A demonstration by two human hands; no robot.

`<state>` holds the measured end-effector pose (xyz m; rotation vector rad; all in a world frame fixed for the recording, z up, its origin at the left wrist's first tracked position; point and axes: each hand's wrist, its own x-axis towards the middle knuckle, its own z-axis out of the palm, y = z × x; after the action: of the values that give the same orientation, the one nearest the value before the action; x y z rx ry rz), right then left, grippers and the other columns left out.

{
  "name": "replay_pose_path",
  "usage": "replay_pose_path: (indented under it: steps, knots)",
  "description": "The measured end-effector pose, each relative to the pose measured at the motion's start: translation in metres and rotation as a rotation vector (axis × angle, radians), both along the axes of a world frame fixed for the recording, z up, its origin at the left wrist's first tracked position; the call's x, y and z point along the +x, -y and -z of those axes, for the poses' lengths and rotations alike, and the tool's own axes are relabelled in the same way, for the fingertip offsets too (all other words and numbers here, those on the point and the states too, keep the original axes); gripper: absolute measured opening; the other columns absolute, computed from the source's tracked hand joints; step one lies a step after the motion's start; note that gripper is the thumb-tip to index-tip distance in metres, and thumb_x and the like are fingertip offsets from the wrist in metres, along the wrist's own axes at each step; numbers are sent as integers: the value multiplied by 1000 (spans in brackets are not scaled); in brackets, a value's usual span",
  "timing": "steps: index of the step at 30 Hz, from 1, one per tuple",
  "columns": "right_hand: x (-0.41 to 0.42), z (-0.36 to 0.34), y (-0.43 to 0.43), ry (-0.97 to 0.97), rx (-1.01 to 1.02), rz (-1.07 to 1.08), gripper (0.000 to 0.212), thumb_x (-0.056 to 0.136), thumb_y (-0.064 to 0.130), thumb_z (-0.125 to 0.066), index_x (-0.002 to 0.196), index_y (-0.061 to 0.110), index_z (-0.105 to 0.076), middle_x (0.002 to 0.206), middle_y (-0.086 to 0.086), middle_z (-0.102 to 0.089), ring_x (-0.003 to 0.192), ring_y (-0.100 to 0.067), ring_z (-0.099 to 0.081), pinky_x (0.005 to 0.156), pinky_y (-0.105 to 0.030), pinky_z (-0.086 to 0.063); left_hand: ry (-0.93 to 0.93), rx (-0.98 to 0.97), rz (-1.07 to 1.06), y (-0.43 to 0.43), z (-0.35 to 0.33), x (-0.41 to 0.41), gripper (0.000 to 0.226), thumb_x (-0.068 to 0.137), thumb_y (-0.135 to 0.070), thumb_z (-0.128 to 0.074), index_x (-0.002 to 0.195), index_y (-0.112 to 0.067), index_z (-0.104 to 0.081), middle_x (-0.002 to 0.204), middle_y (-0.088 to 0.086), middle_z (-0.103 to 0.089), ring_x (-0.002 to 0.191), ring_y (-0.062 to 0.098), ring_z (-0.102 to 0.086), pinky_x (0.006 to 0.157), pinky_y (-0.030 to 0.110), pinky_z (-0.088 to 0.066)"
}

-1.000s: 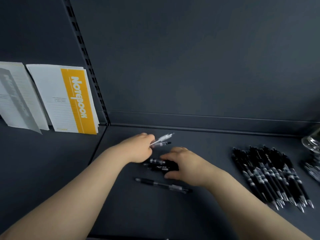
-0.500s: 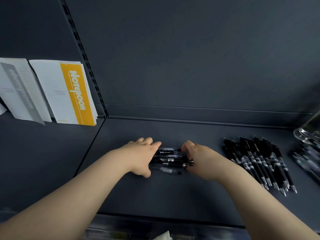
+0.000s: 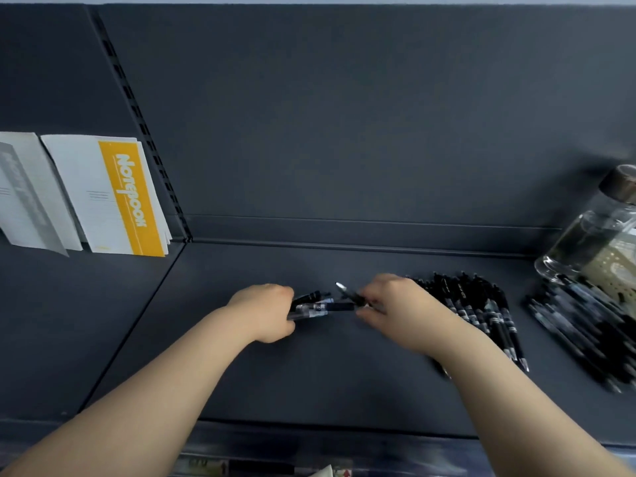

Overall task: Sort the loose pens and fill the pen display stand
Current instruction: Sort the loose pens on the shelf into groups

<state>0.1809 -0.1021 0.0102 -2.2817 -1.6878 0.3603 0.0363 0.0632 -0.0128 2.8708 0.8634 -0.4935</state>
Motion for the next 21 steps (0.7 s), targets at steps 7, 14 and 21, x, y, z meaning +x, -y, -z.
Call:
replay_pose_path:
  steps: [7, 14, 21]
  knots:
    - [43, -6, 56, -5, 316, 227, 42, 80, -1, -58, 110, 25, -70, 77, 13, -42, 69, -12, -48, 64, -14, -31, 570, -686, -413, 37, -16, 29, 5, 82, -12, -52, 80, -16, -52, 68, 0, -63, 60, 15, -66, 52, 25, -44]
    - [69, 9, 98, 169, 49, 253, 55, 81, 2, -48, 126, 34, -56, 109, 6, -57, 112, -18, -47, 79, -30, -48, 767, -1475, -706, 105, -6, 73, 9, 90, -5, -58, 85, -12, -59, 65, 2, -61, 53, 13, -62, 48, 22, -47]
    - [78, 24, 114, 316, -140, 87, 70, 83, 2, -42, 139, 43, -34, 127, 6, -42, 120, -20, -33, 98, -27, -30, 814, -1656, -781, 140, -4, 95, 3, 89, -9, -59, 92, -10, -61, 70, 4, -62, 58, 16, -61, 57, 27, -48]
